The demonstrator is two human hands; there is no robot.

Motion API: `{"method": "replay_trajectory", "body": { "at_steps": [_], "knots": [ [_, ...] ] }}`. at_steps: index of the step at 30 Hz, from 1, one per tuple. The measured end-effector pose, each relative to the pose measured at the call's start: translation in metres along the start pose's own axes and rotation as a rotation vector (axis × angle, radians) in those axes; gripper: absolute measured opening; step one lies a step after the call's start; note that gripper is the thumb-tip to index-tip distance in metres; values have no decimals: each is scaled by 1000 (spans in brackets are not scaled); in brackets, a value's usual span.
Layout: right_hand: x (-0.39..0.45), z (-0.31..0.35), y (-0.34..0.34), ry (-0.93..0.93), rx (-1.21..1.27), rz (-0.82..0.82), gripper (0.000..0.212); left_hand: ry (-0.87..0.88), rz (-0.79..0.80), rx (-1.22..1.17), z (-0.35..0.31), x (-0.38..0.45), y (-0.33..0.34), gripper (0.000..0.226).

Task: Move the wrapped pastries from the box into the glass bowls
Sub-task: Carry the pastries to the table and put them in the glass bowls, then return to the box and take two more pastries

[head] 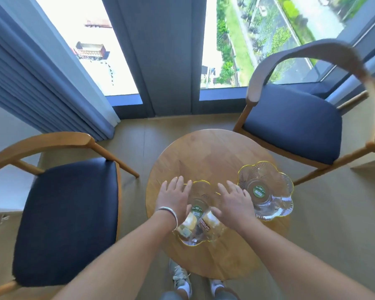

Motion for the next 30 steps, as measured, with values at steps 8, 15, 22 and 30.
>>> {"method": "replay_trajectory", "body": {
  "at_steps": [8,15,22,30],
  "knots": [
    [-46,-105,-102,265,77,-185,79,218,-150,85,-95,35,-112,75],
    [-148,-247,-129,611,98,-256,79,543,-280,144,-252,44,-176,76],
    [-283,-362,-104,917,113,-263,79,802,-299,148,-425,3,-176,73],
    [-378,-453,-54,1073,144,-226,80,923,-267,174,-563,-24,-144,75]
  ]
}}
Point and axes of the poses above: each hand's wrist, its own x-axis towards the middle knuckle, its own y-axis out of the palm, z = x × y, the point moved 8 cm from there along x, towards the middle knuckle, and after that the axes turned 12 degrees about -x, right-handed, at the moved point
